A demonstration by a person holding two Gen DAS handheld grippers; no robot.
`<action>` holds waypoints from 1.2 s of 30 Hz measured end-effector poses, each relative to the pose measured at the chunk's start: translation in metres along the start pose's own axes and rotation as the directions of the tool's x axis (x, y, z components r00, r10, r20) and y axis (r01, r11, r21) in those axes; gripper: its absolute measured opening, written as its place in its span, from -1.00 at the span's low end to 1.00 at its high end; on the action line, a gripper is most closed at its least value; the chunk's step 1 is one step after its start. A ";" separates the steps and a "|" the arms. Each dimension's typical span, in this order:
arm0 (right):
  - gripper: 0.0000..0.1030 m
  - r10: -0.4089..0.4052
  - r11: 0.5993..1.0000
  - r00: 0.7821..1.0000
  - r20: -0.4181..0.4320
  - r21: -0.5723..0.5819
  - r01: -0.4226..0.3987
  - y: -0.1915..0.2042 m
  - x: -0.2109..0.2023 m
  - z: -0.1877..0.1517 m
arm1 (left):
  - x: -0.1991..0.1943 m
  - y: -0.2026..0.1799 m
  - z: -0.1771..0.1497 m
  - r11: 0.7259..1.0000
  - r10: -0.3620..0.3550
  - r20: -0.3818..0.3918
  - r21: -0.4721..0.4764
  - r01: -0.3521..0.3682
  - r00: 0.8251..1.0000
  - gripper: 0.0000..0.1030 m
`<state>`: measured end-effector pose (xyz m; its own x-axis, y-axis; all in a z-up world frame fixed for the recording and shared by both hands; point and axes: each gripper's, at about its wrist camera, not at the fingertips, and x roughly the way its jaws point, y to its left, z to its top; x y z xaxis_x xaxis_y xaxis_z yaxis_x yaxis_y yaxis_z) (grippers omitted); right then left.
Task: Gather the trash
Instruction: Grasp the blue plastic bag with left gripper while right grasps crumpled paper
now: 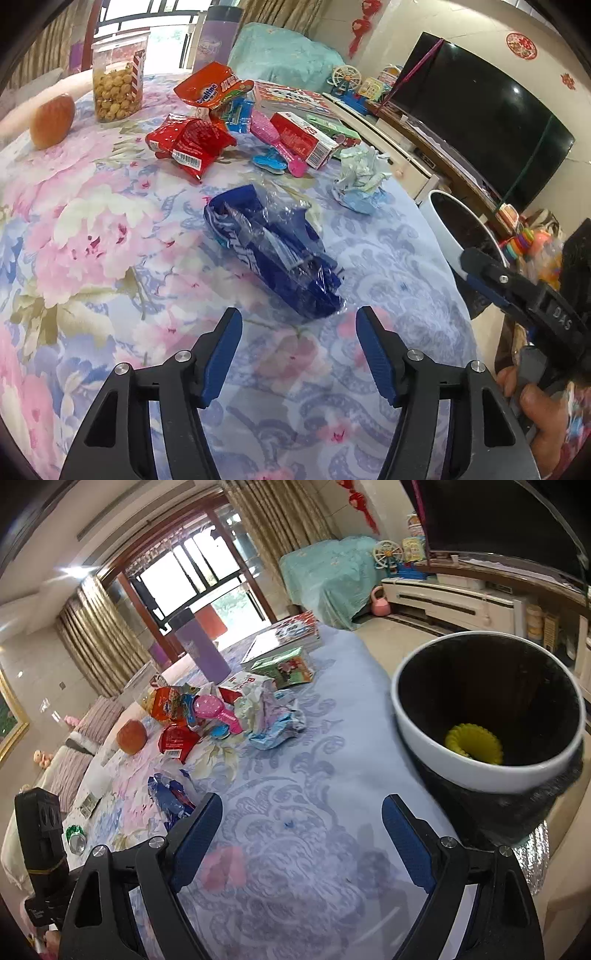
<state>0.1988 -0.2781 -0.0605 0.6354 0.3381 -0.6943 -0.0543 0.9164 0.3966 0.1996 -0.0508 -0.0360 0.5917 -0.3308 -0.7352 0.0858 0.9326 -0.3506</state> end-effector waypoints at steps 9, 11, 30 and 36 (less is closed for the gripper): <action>0.74 0.043 0.999 0.998 -0.040 -0.017 -0.044 0.012 0.037 0.018 | 0.026 0.010 0.018 0.999 0.032 -0.005 0.010 -0.032 0.999 0.27; 0.74 0.052 0.999 0.997 -0.049 -0.015 -0.053 0.013 0.045 0.023 | 0.034 0.016 0.022 0.999 0.050 -0.008 0.006 -0.050 0.999 0.27; -0.49 0.045 0.997 0.996 -0.073 -0.051 -0.049 0.018 0.103 0.047 | 0.055 0.037 0.046 0.998 0.043 0.028 0.037 -0.044 0.999 -0.78; -0.56 0.054 0.997 0.997 -0.062 -0.045 -0.057 0.014 0.080 0.038 | 0.053 0.030 0.043 0.996 0.042 0.029 0.074 -0.044 0.999 -0.80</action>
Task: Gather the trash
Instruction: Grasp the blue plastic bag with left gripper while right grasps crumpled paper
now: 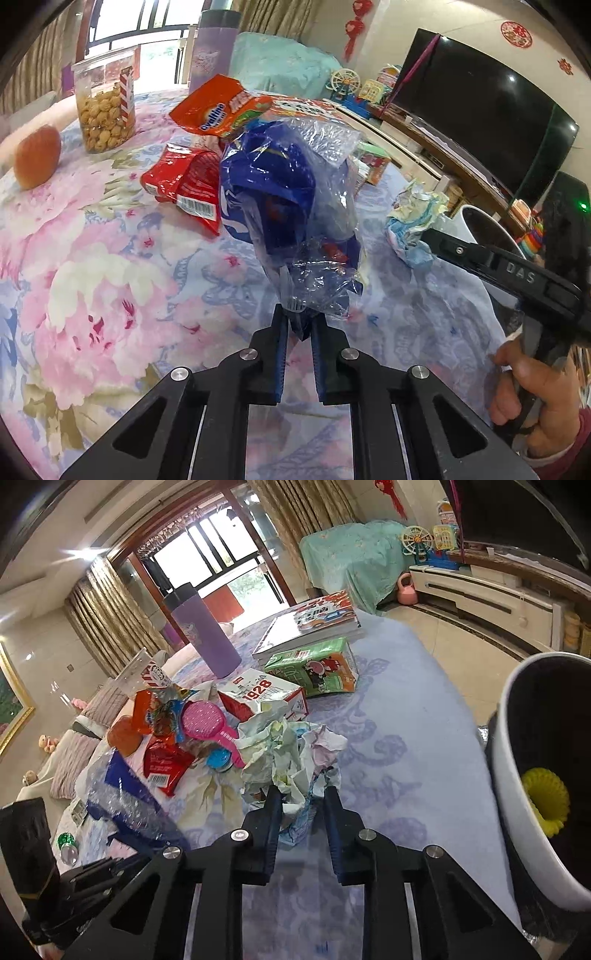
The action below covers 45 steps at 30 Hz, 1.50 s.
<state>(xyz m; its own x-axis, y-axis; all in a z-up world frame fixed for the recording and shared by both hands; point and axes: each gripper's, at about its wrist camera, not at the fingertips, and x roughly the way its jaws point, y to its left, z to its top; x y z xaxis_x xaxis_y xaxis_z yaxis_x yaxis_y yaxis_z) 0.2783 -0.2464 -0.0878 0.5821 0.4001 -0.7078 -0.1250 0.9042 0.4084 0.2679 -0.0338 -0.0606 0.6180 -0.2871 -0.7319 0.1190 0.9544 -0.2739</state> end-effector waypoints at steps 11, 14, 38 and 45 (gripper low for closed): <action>-0.56 -0.006 1.000 0.999 0.044 0.025 0.005 -0.010 -0.046 -0.019 | -0.012 -0.028 -0.007 0.997 -0.034 -0.012 0.063 0.035 0.999 -0.80; -0.56 -0.015 0.999 0.998 0.060 0.039 0.013 -0.015 -0.058 -0.025 | -0.011 -0.037 -0.008 0.996 -0.046 -0.022 0.080 0.047 0.999 -0.80; -0.56 -0.103 0.988 0.986 0.134 0.126 0.086 -0.062 -0.115 -0.045 | -0.001 -0.098 -0.001 0.969 -0.112 -0.070 0.215 0.124 0.991 -0.80; -0.56 -0.123 0.984 0.980 0.156 0.150 0.100 -0.076 -0.128 -0.047 | 0.005 -0.113 0.003 0.958 -0.125 -0.081 0.249 0.142 0.989 -0.80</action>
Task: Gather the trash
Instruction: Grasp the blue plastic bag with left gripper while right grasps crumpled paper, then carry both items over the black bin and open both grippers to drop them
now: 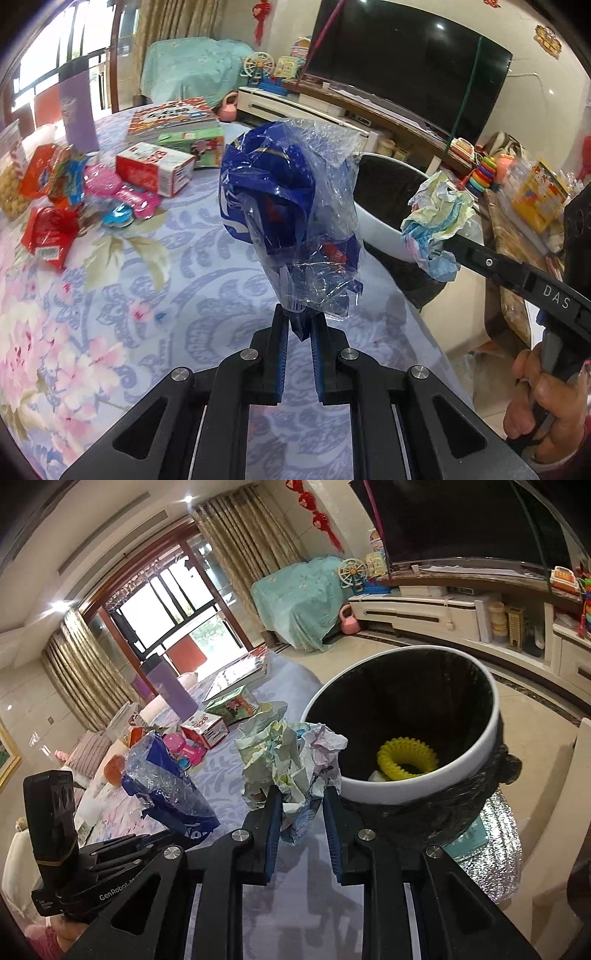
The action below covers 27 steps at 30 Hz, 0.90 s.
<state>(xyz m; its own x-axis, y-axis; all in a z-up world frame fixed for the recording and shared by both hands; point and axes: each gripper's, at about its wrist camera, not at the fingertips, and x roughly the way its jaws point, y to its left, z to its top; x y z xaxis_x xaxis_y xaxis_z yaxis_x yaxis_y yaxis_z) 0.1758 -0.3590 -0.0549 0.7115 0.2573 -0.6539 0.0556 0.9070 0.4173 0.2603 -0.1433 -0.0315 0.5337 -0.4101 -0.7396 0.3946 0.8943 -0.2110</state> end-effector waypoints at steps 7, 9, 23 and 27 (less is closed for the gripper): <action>-0.56 -0.024 1.000 0.999 0.026 0.015 0.024 -0.013 -0.010 0.006 | 0.009 -0.017 0.011 0.999 -0.013 -0.004 0.040 0.014 1.000 -0.80; -0.56 -0.030 0.999 0.999 0.032 0.019 0.030 -0.016 -0.012 0.009 | 0.011 -0.023 0.014 0.999 -0.016 -0.004 0.052 0.017 1.000 -0.80; -0.56 -0.082 0.996 0.995 0.063 0.036 0.080 -0.037 -0.021 0.026 | 0.034 -0.052 0.047 0.993 -0.037 -0.006 0.115 0.037 0.999 -0.80; -0.56 -0.096 0.995 0.993 0.065 0.035 0.094 -0.042 -0.019 0.030 | 0.041 -0.059 0.056 0.991 -0.041 -0.002 0.130 0.041 0.999 -0.80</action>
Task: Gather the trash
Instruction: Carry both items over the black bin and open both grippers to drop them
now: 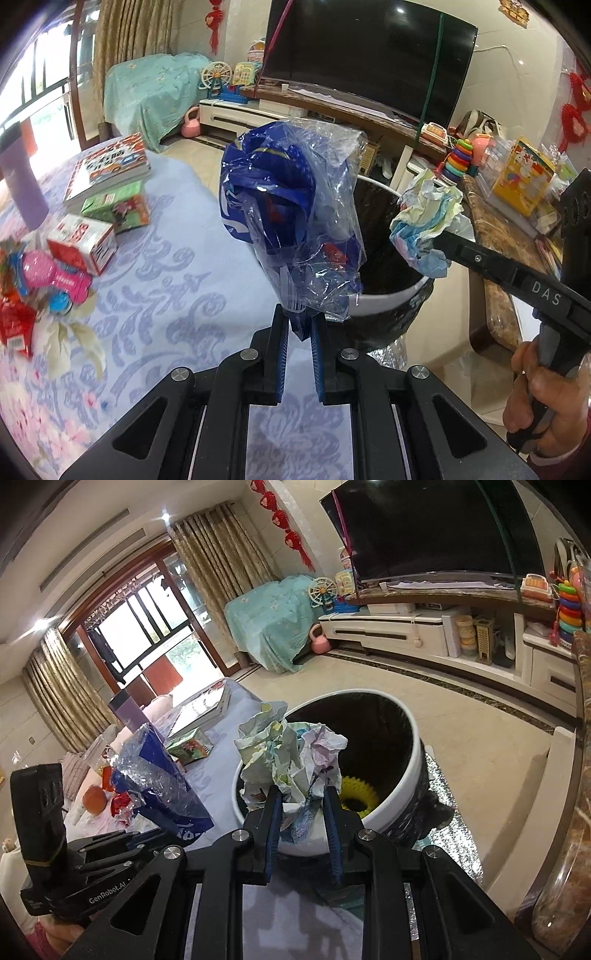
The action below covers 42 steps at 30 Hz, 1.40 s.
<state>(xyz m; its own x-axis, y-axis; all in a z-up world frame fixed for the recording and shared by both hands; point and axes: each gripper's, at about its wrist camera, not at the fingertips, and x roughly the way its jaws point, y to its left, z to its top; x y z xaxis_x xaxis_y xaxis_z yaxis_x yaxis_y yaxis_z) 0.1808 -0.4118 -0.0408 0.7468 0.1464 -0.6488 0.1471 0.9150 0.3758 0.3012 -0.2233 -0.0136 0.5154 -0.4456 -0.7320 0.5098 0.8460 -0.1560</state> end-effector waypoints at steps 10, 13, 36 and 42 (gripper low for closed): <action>-0.56 -0.032 0.999 0.999 0.002 0.004 0.032 -0.008 0.004 0.007 | 0.026 -0.010 0.016 1.000 -0.008 -0.021 0.014 0.008 1.000 -0.80; -0.56 -0.038 0.999 0.999 -0.001 0.002 0.038 -0.011 0.006 0.010 | 0.033 -0.013 0.020 1.000 -0.009 -0.028 0.021 0.010 1.000 -0.80; -0.49 -0.071 0.997 0.997 -0.041 -0.001 0.071 -0.016 0.021 0.021 | 0.060 -0.022 0.038 0.999 -0.004 -0.061 0.035 0.007 0.998 -0.77; -0.33 -0.081 0.997 0.995 -0.049 -0.004 0.081 -0.018 0.025 0.026 | 0.066 -0.017 0.042 1.000 -0.012 -0.076 0.012 0.013 0.997 -0.58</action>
<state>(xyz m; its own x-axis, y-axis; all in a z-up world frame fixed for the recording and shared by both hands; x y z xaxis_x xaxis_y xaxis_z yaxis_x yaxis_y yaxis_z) 0.2134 -0.4348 -0.0466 0.6996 0.0900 -0.7089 0.2042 0.9255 0.3190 0.3561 -0.2793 -0.0317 0.4553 -0.4318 -0.7787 0.5244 0.8368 -0.1575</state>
